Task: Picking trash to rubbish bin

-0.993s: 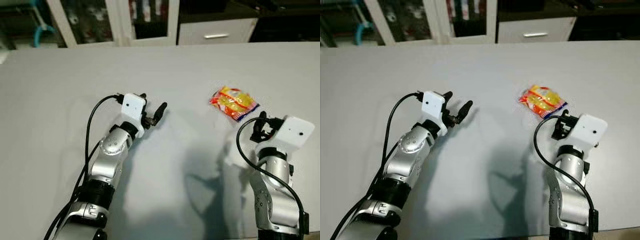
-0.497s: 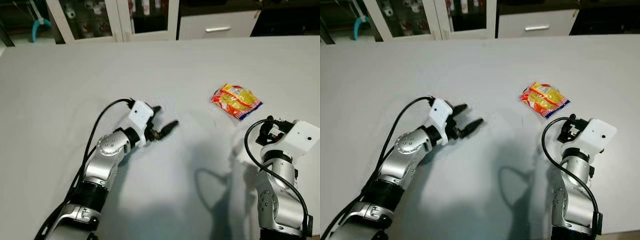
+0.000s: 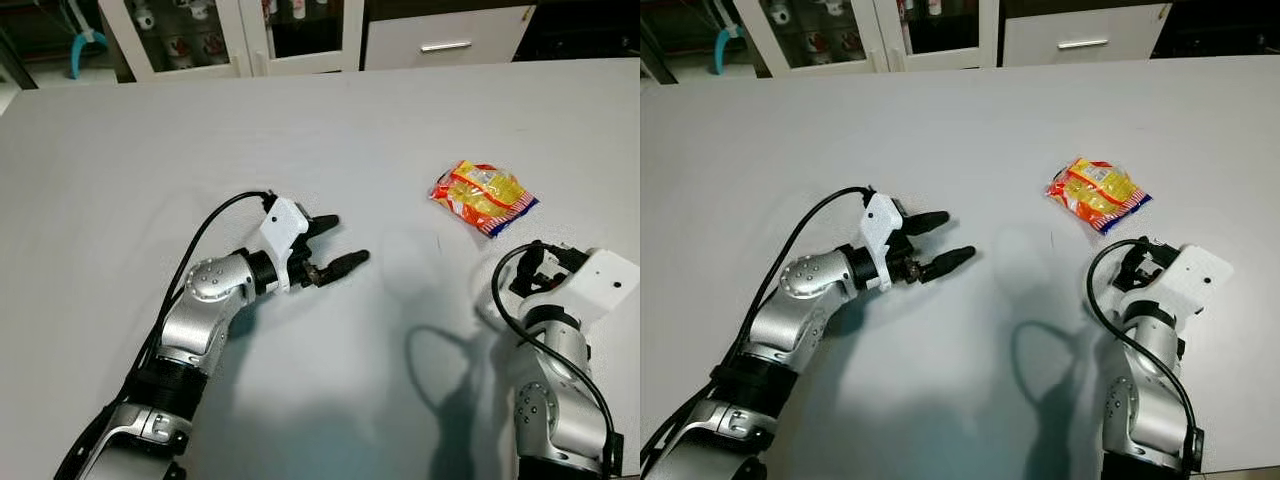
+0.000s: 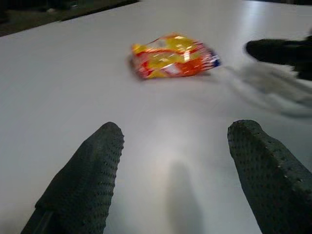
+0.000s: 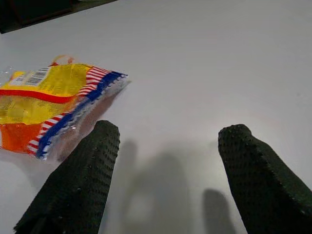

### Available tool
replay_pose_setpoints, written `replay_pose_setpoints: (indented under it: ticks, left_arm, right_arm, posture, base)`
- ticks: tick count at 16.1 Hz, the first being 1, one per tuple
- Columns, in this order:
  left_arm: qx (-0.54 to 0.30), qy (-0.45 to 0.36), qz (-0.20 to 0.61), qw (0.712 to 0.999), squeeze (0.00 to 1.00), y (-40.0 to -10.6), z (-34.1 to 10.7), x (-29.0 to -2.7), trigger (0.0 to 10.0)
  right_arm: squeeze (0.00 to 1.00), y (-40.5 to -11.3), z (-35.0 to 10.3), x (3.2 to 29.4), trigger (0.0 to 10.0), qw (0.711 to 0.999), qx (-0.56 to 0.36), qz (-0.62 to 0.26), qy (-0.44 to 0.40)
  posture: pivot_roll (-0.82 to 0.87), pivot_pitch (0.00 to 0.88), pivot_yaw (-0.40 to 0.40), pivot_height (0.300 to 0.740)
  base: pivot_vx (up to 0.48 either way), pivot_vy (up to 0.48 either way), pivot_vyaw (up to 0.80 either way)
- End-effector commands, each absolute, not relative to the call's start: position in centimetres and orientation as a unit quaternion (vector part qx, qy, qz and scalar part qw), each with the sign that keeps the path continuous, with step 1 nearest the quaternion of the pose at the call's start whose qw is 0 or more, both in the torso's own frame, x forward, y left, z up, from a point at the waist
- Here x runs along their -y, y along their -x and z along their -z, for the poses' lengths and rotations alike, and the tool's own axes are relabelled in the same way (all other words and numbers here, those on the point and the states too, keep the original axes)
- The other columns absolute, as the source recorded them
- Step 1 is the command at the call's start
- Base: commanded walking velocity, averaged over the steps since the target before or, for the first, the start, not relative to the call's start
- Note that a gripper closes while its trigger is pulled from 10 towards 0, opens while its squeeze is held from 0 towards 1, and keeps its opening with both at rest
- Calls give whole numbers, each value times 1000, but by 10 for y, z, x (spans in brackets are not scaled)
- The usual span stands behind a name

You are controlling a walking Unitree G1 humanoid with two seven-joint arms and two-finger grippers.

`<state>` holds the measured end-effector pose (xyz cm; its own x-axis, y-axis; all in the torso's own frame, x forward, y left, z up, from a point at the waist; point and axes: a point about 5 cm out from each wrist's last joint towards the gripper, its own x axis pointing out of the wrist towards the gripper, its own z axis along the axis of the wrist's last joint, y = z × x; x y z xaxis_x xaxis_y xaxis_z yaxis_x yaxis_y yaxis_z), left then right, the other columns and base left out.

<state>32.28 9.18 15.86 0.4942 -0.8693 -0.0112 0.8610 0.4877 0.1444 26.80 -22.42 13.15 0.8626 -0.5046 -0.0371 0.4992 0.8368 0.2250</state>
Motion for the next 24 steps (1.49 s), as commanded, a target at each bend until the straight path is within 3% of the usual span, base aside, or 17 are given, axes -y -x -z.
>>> replay_pose_setpoints:
  ticks: [1,9,15,24]
  left_arm:
    - [31,-70,527,846,0,-317,-160,-90,10000]
    - [19,-91,577,812,0,-310,-160,-94,10000]
    - [12,-94,579,810,0,-306,-157,-97,10000]
    - [8,-100,572,814,0,-303,-157,-103,10000]
  right_arm:
    - [0,-266,-129,227,10000,957,3,266,-118]
    - [0,-280,-127,223,10000,964,-4,206,-165]
    - [0,-310,-143,222,10000,971,12,148,-186]
    - [0,-325,-127,229,10000,928,-14,191,-320]
  posture:
    - [194,223,41,740]
    - [199,228,43,740]
    - [218,238,32,740]
    - [241,240,31,740]
  base:
    - [0,0,0]
    - [0,0,0]
    - [0,0,0]
    - [0,0,0]
